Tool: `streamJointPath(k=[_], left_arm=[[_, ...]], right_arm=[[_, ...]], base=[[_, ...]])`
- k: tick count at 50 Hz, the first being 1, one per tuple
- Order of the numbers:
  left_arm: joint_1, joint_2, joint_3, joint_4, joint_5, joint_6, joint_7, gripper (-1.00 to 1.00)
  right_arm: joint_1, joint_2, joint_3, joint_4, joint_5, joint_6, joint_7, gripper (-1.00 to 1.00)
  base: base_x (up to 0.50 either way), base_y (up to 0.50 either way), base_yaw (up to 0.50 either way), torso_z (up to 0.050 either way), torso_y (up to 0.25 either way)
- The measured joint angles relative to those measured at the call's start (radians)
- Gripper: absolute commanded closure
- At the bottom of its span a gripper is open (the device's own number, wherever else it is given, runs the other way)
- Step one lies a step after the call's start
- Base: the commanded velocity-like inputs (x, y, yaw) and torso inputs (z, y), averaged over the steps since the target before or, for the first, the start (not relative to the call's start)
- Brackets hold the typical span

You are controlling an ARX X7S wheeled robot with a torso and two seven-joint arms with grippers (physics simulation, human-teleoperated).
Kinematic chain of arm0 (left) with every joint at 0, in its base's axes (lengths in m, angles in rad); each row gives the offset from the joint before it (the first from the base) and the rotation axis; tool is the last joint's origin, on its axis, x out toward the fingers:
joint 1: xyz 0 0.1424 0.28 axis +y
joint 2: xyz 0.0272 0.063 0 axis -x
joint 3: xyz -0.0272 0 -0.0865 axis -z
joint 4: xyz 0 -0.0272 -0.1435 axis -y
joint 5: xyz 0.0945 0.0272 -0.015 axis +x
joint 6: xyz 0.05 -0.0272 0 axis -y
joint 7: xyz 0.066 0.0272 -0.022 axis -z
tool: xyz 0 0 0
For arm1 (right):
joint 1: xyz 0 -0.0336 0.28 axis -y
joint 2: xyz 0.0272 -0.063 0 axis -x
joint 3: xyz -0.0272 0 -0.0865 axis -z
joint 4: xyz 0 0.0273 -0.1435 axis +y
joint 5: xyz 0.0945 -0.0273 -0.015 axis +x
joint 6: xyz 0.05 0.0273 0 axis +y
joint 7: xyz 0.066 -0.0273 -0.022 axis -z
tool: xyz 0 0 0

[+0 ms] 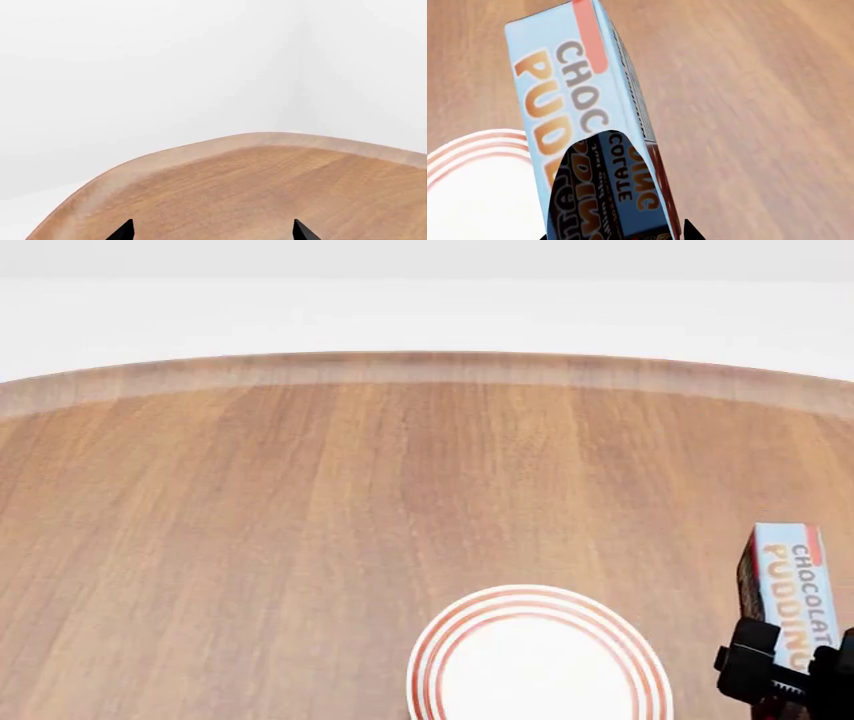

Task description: Put the chocolate pudding to the right of the plate.

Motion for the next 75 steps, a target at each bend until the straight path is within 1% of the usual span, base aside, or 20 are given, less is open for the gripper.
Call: streamJointPath(k=[17,24,29,36,45,52,61,72,73,75], left_arm=[[-0.003,-0.004,0.005,0.005,0.006,-0.01,-0.006,-1.0],[-0.004,-0.005,0.007,0.007,0.009,-0.013,-0.008,-1.0],[-0.005,-0.006,0.009,0.009,0.011,-0.017,-0.01,-1.0],[-0.005,-0.007,0.011,0.013,0.015,-0.022,-0.014,-1.0],[-0.005,-0.008,0.014,0.017,0.019,-0.027,-0.018,-1.0],[-0.006,-0.009,0.016,0.018,0.02,-0.029,-0.019,-1.0],[-0.006,-0.011,0.017,0.019,0.022,-0.031,-0.021,-1.0],[-0.005,-0.012,0.019,0.021,0.023,-0.033,-0.024,-1.0],[-0.005,-0.013,0.019,0.021,0.023,-0.033,-0.024,-1.0],[-0.005,-0.013,0.02,0.021,0.023,-0.033,-0.024,-1.0]], right_arm=[[0.096,-0.122,-0.066,0.354,-0.128,-0.124,-0.176,1.0],[0.112,-0.163,-0.023,0.438,-0.212,-0.178,-0.203,1.0],[0.116,-0.185,0.055,0.471,-0.304,-0.206,-0.218,1.0],[0.109,-0.215,0.218,0.496,-0.471,-0.222,-0.244,1.0],[0.09,-0.249,0.437,0.511,-0.701,-0.206,-0.288,1.0],[0.078,-0.27,0.575,0.516,-0.845,-0.181,-0.308,1.0],[0.063,-0.286,0.698,0.516,-0.967,-0.155,-0.32,1.0],[0.05,-0.299,0.787,0.516,-1.043,-0.146,-0.323,1.0],[0.049,-0.299,0.793,0.516,-1.048,-0.148,-0.323,-1.0],[0.048,-0.3,0.804,0.516,-1.057,-0.15,-0.323,-1.0]], base=[[0.0,0.0,0.0,0.0,0.0],[0.0,0.0,0.0,0.0,0.0],[0.0,0.0,0.0,0.0,0.0],[0.0,0.0,0.0,0.0,0.0],[0.0,0.0,0.0,0.0,0.0],[0.0,0.0,0.0,0.0,0.001],[0.0,0.0,0.0,0.0,0.0],[0.0,0.0,0.0,0.0,0.0],[0.0,0.0,0.0,0.0,0.0],[0.0,0.0,0.0,0.0,0.0]])
